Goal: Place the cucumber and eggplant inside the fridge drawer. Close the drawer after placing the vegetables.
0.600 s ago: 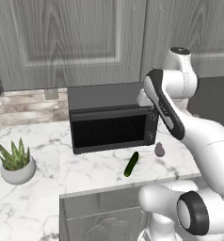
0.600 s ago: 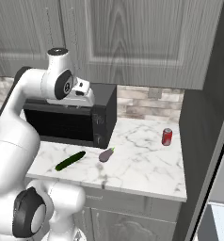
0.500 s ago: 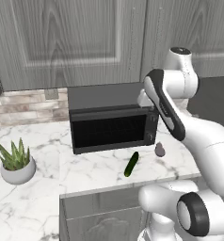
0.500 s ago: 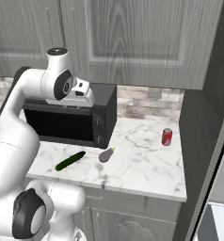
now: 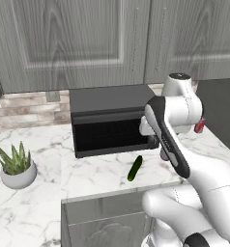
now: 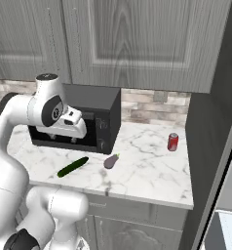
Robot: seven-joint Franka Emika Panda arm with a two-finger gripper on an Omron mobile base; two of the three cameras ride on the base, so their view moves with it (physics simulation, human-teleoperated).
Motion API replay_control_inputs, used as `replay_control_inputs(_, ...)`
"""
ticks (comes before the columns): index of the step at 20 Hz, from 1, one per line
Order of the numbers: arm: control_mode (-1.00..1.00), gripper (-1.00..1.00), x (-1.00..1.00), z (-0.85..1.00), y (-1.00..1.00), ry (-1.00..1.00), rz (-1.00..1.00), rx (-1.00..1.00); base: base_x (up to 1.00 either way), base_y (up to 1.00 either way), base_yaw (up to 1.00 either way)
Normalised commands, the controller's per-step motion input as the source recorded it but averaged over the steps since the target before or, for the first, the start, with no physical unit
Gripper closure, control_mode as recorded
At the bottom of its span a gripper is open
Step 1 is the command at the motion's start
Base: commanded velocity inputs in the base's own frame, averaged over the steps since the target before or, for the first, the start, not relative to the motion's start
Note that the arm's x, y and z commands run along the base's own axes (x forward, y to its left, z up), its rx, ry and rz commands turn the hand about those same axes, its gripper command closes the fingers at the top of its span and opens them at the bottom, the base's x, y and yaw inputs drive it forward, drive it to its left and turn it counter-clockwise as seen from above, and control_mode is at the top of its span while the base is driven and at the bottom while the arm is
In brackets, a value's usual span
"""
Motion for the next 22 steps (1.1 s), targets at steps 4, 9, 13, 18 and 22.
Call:
replay_control_inputs(4, -1.00, -1.00, 0.00, -0.93, 0.39, 0.28, -0.34, 0.00, 0.00, 0.00, 0.00)
replay_control_inputs(9, -1.00, -1.00, 0.03, -0.43, 0.10, 0.12, -0.01, -0.01, 0.00, 0.00, 0.00)
replay_control_inputs(13, -1.00, -1.00, 0.26, -0.34, 0.33, 0.09, -0.10, 0.00, 0.00, 0.00, 0.00)
replay_control_inputs(18, -1.00, -1.00, 0.40, -0.42, 0.08, 0.03, -0.07, 0.03, 0.00, 0.00, 0.00)
replay_control_inputs(22, -1.00, -1.00, 0.49, -0.50, 0.00, 0.00, -0.03, 0.00, 0.00, 0.00, 0.00)
